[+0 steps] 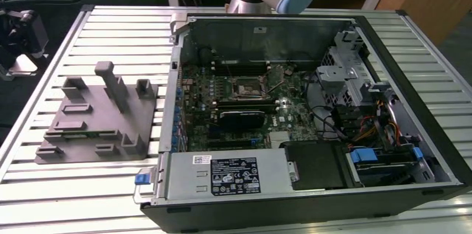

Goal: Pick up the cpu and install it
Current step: 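Pick up the cpu and move it towards the insertion slot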

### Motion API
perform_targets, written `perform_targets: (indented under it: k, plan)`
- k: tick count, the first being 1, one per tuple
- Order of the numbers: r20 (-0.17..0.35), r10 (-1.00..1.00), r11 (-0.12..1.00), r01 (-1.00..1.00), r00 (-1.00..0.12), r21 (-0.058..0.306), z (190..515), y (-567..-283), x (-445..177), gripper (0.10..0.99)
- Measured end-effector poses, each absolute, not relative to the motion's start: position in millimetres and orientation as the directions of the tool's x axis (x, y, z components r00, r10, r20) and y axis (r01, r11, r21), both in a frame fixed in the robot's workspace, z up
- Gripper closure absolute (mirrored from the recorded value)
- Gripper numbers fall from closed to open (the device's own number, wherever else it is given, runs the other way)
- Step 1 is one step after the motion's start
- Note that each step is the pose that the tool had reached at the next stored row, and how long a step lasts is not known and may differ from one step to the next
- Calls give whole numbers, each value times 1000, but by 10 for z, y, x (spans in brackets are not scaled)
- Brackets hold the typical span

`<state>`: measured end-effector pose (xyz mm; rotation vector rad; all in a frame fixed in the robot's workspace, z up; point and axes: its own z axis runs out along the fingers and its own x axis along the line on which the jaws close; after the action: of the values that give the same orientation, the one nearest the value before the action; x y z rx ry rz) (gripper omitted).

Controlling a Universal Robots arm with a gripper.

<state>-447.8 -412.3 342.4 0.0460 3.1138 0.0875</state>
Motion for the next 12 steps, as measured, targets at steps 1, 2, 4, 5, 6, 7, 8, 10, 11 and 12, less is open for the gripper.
perform_targets:
  k: [1,2,4,5,6,7,8,10,11,12]
  plan:
    - [-25,30,998,29,-999,56,3444,-4123,-4478,545]
    - [-25,30,998,29,-999,56,3465,-4123,-4478,545]
    - [-25,30,998,29,-999,57,3513,-4123,-4478,545]
    - [-25,30,998,29,-999,57,3537,-4123,-4478,545]
    - [-25,30,998,29,-999,56,3560,-4123,-4478,545]
    - [-25,30,998,29,-999,57,3583,-4123,-4478,545]
    - [-26,30,998,29,-999,57,3607,-4123,-4478,545]
    - [-26,30,998,29,-999,57,3654,-4123,-4478,545]
    - [-26,30,998,29,-999,57,3681,-4123,-4478,545]
    - [-26,30,998,29,-999,57,3705,-4123,-4478,545]
